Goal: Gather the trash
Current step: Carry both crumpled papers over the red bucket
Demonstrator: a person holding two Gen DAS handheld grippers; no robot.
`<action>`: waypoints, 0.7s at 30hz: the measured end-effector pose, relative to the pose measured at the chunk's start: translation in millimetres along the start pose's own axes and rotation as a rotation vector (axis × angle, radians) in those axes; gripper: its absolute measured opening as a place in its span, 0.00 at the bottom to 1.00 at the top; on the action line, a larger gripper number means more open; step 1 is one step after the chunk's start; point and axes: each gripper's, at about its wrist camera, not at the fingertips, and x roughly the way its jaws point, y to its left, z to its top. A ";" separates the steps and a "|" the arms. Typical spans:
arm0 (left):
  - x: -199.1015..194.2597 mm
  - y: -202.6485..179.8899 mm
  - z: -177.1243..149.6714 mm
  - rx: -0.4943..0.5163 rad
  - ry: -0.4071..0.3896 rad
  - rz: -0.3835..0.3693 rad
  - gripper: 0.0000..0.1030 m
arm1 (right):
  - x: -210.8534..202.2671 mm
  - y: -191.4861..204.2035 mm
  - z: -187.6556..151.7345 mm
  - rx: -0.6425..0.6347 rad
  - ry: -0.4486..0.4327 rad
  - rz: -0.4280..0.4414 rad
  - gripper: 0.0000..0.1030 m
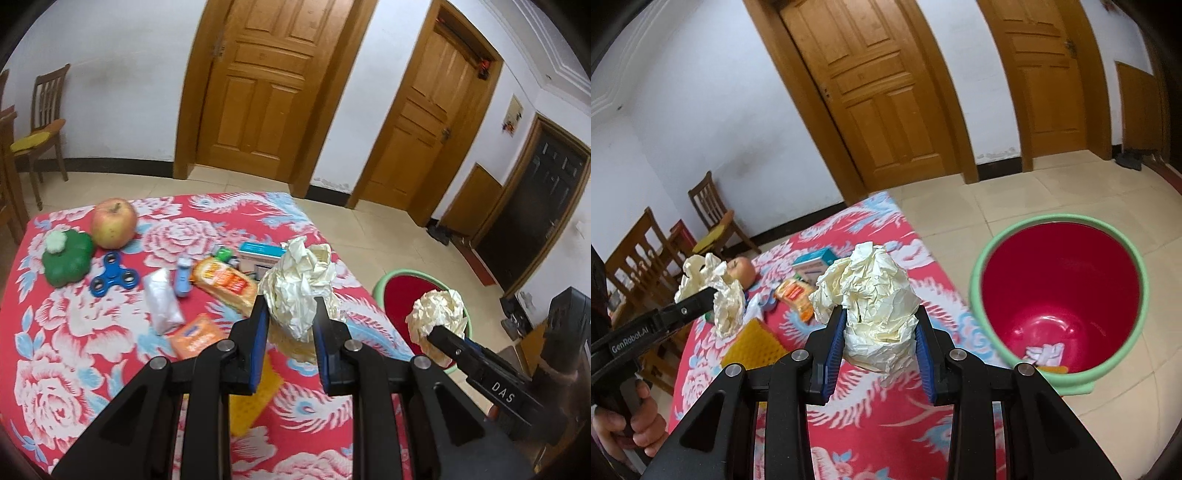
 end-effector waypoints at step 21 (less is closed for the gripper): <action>76.5 -113.3 -10.5 0.190 0.139 -0.128 0.22 | -20.6 -100.4 0.5 0.193 -0.043 -0.135 0.35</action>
